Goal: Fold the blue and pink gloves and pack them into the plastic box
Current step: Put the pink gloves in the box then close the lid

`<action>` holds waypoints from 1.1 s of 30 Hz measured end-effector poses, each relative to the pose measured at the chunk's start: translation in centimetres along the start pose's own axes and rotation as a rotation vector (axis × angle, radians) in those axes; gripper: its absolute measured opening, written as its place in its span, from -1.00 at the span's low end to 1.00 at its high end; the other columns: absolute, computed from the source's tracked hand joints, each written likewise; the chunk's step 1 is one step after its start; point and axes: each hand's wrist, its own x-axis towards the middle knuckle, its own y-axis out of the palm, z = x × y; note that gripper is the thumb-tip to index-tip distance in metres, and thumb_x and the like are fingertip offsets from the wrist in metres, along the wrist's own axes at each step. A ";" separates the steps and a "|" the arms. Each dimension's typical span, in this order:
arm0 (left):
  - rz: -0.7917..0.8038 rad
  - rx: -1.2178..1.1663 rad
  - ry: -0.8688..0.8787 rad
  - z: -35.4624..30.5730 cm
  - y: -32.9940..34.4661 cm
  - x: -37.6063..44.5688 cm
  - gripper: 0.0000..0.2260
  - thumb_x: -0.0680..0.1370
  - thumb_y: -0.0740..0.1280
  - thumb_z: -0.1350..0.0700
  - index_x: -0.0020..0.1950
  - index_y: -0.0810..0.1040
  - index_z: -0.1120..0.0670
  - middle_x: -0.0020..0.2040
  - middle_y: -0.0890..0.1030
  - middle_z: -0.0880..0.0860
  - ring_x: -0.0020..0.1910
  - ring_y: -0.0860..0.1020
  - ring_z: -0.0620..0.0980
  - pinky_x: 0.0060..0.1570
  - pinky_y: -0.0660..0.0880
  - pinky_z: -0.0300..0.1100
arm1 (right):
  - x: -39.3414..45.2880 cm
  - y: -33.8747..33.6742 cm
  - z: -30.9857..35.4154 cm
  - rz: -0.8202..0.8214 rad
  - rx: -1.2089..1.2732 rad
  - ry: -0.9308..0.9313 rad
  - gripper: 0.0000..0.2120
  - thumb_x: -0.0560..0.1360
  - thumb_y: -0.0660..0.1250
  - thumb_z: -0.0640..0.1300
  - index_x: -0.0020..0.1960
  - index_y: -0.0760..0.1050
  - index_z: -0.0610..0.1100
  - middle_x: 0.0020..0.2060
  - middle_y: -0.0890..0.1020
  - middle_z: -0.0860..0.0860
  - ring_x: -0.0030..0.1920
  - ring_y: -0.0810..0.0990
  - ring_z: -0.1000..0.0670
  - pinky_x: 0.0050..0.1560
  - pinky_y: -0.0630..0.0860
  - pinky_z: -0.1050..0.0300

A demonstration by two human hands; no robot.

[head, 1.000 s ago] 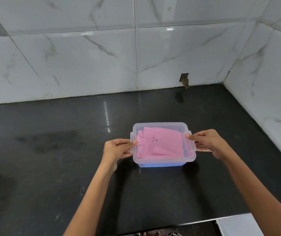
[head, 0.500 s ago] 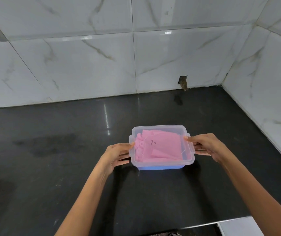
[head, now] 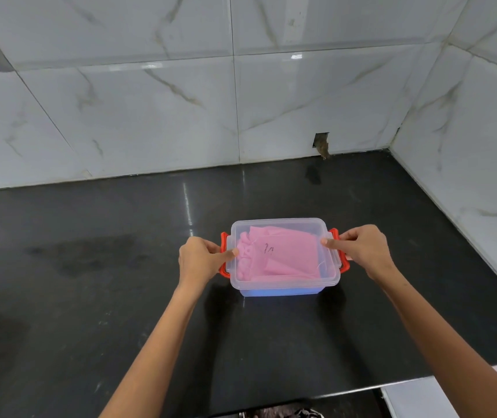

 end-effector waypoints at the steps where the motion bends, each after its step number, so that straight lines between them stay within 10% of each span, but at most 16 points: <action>1: -0.009 0.013 0.005 -0.1 0.0 -0.1 -0.72 0.32 0.56 0.01 -0.37 0.65 0.21 -0.44 0.63 0.14 -0.48 0.51 -0.03 -0.36 0.51 -0.18 | -0.2 0.2 0.1 -0.032 -0.035 -0.024 -0.73 0.30 0.55 -0.06 -0.27 0.63 -0.28 -0.31 0.67 -0.20 -0.26 0.64 -0.18 -0.21 0.60 -0.04; 5: -0.042 0.050 0.017 -0.6 0.0 -0.4 -0.77 0.32 0.56 0.03 -0.35 0.67 0.19 -0.43 0.64 0.10 -0.45 0.57 -0.03 -0.32 0.56 -0.16 | -0.4 0.4 0.3 -0.090 -0.097 -0.056 -0.78 0.31 0.55 -0.05 -0.30 0.64 -0.21 -0.41 0.63 -0.07 -0.46 0.53 0.04 -0.46 0.39 0.20; 26: -0.176 0.198 0.167 -2.2 1.1 -1.4 -0.86 0.34 0.38 0.29 -0.38 0.56 0.35 -0.39 0.58 0.32 -0.48 0.32 0.05 -0.38 0.53 0.00 | -1.5 2.0 0.9 -0.282 -0.216 -0.106 -0.83 0.40 0.47 -0.12 -0.31 0.61 -0.18 -0.40 0.63 -0.08 -0.41 0.59 -0.03 -0.39 0.51 0.22; 33: -0.077 0.051 0.261 -1.1 0.0 -1.9 -0.93 0.38 0.50 0.22 -0.26 0.68 0.21 -0.39 0.65 0.11 -0.39 0.61 0.05 -0.26 0.61 -0.11 | -3.7 1.8 -0.7 -0.254 -0.155 -0.251 -0.87 0.41 0.46 -0.19 -0.07 0.66 -0.21 -0.25 0.62 -0.01 -0.31 0.58 0.04 -0.33 0.51 0.23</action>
